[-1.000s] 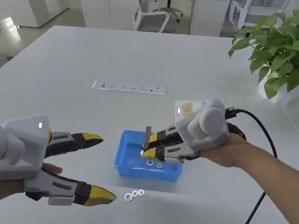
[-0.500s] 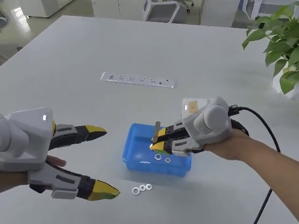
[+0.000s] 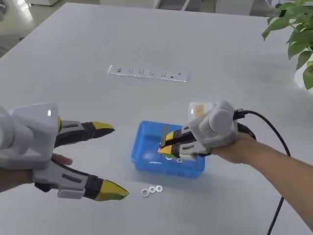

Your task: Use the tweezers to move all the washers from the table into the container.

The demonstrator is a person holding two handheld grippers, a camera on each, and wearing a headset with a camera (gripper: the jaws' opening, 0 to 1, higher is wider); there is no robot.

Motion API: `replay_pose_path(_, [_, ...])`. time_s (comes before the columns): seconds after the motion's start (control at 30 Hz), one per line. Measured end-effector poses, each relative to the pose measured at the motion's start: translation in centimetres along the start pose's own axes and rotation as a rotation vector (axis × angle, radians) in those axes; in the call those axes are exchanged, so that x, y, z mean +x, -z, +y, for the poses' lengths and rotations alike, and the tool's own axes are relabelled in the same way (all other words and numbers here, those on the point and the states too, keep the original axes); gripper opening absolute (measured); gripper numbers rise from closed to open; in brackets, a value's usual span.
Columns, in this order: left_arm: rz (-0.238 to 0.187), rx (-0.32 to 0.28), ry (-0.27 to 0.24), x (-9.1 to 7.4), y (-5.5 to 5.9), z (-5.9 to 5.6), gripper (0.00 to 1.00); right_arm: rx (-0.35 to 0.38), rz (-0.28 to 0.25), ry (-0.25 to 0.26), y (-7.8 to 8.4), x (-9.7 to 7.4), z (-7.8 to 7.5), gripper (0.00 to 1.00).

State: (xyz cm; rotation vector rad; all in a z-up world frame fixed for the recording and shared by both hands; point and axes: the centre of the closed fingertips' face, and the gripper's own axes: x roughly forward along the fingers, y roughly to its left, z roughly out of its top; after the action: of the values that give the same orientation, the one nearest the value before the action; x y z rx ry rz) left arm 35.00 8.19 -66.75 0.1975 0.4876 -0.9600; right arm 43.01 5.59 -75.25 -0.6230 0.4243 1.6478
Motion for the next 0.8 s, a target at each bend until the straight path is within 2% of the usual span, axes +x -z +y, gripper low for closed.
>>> replay_pose_path(0.23, [0.016,0.011,0.006,0.1,0.4,0.2,0.94,-0.003,0.014,-0.007,0.6,0.6,-0.1,0.09])
replay_pose_path(0.53, [0.031,0.009,0.004,0.4,0.8,0.7,0.94,-0.003,0.025,-0.018,1.4,0.9,0.0,0.09])
replay_pose_path(0.8, [0.032,0.022,0.001,1.1,0.4,1.6,0.81,-0.003,0.028,-0.029,1.9,1.3,0.1,0.09])
